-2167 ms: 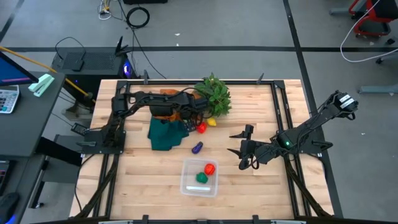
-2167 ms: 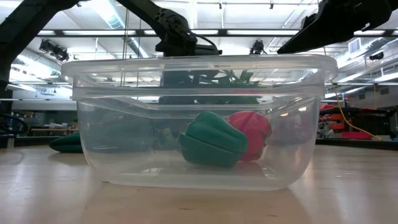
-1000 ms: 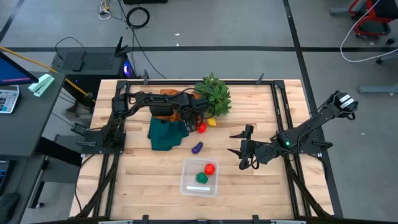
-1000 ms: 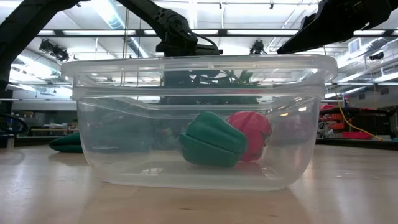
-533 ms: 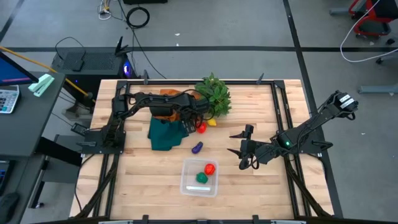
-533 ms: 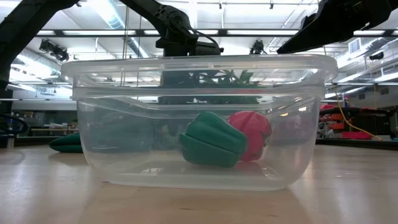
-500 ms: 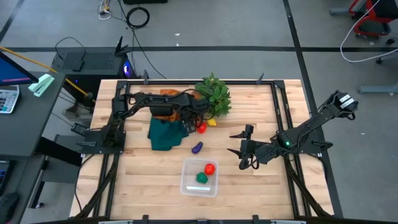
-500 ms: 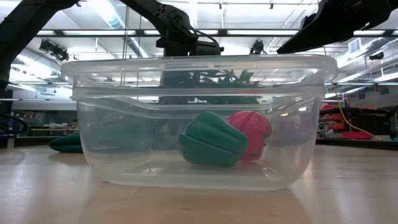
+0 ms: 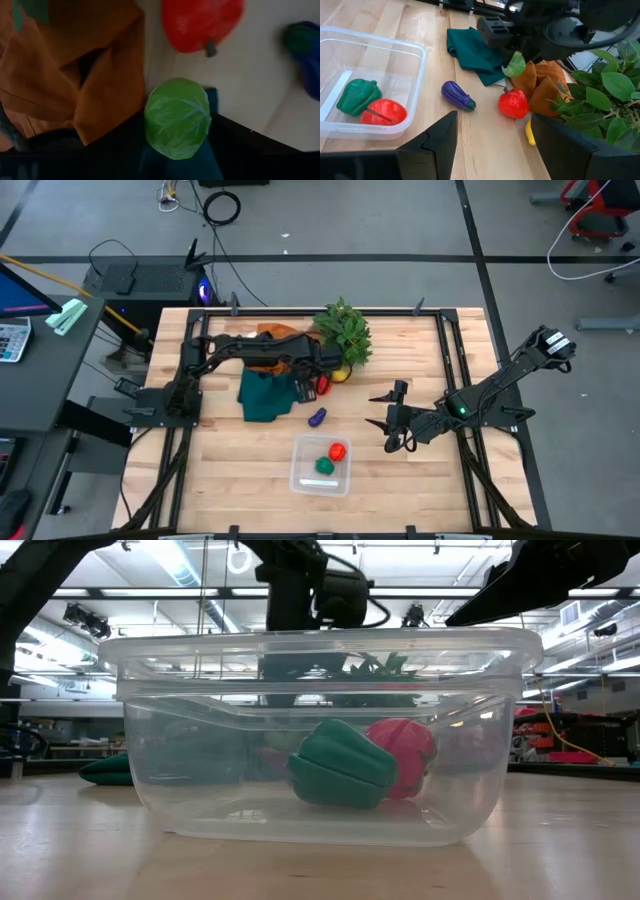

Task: Pick and placing Produce into tupperware
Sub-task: Put the green cabbage into the transparent bin

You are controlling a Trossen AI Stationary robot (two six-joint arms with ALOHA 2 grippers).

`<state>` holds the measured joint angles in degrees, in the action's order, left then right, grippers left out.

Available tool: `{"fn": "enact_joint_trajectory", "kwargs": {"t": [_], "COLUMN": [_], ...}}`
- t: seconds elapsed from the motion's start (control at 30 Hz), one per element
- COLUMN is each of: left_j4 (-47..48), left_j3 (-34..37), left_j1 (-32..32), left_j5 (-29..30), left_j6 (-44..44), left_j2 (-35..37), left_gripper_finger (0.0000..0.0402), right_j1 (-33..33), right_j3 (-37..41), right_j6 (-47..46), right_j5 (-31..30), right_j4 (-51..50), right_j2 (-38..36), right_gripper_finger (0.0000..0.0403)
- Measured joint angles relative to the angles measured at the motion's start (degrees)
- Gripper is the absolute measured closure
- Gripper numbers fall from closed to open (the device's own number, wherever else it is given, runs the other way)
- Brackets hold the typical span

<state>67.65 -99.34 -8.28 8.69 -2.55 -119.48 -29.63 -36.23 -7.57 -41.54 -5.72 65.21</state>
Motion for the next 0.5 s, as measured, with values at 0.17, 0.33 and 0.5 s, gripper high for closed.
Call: {"fn": "enact_joint_trajectory", "kwargs": {"t": [0.17,0.33,0.5], "left_j4": [3.43,4.82,5.55], "left_j3": [-2.55,-5.03,-7.18], "left_j1": [2.61,5.86,9.87], "left_j5": [0.0,-0.02,-0.02], "left_j6": [-1.63,-3.49,-5.51], "left_j2": [0.0,0.0,0.0], "left_gripper_finger": [0.0194,0.0203,0.019], "right_j1": [0.0,-0.2,-0.26], "right_j3": [0.0,0.0,0.0], "right_j6": [0.0,-0.17,-1.06], "right_j5": [0.03,1.4,1.68], "right_j4": [-0.02,-0.02,-0.02], "right_j2": [0.0,0.0,0.0], "right_gripper_finger": [0.0191,0.0191,0.0191]}}
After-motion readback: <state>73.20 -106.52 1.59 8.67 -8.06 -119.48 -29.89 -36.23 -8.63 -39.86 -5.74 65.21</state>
